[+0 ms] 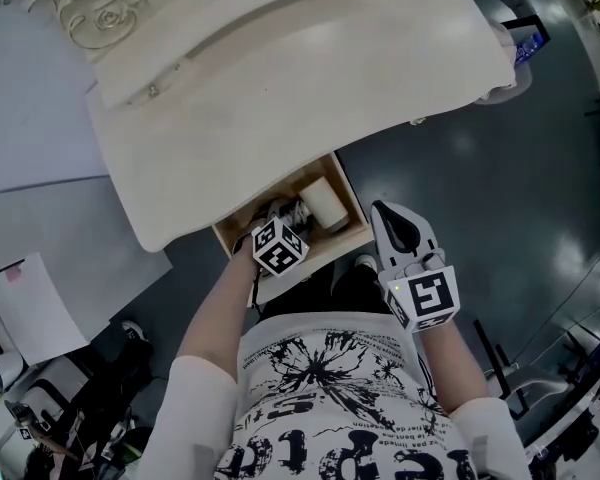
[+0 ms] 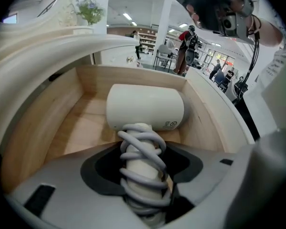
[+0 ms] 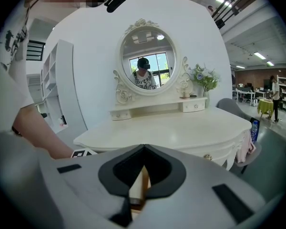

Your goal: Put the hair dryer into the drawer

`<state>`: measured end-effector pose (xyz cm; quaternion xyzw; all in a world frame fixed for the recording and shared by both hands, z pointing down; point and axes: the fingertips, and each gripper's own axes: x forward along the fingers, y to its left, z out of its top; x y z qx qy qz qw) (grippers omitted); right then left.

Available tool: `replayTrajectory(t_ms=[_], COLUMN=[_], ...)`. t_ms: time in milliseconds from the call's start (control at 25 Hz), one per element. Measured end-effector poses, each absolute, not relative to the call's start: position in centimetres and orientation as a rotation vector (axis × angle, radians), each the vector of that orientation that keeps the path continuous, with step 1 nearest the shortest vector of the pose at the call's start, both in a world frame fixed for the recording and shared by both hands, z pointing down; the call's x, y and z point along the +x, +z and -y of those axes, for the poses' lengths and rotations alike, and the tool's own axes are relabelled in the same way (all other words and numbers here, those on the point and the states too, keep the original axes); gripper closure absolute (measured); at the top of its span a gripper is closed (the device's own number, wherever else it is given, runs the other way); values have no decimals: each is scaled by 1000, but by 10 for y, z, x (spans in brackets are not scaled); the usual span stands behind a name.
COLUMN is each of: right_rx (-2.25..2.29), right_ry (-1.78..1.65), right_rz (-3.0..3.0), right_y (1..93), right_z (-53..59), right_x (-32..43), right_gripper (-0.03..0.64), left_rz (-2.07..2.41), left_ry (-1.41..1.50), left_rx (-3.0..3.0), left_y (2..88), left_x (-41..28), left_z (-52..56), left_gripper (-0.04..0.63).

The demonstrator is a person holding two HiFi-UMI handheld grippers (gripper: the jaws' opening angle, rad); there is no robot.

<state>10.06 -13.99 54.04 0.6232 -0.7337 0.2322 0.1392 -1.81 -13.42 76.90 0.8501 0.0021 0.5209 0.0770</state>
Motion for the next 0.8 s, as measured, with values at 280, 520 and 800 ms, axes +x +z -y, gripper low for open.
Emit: replayTrajectory(t_ms=[280, 520, 800], right_rx=[1819, 1789, 1765], right_ry=[653, 635, 603], right_rz=[2113, 2133, 2178], right_y=[540, 535, 517], right_z=[137, 137, 141], right_x=[104, 97, 90], right_gripper=[600, 600, 600], left_rz=[21, -111, -36], left_ry=[1564, 1604, 1634], left_rx=[2553, 2451, 2456], left_y=[776, 776, 743], left_x=[-18, -18, -15], left_z=[134, 116, 122], left_gripper=[341, 264, 253])
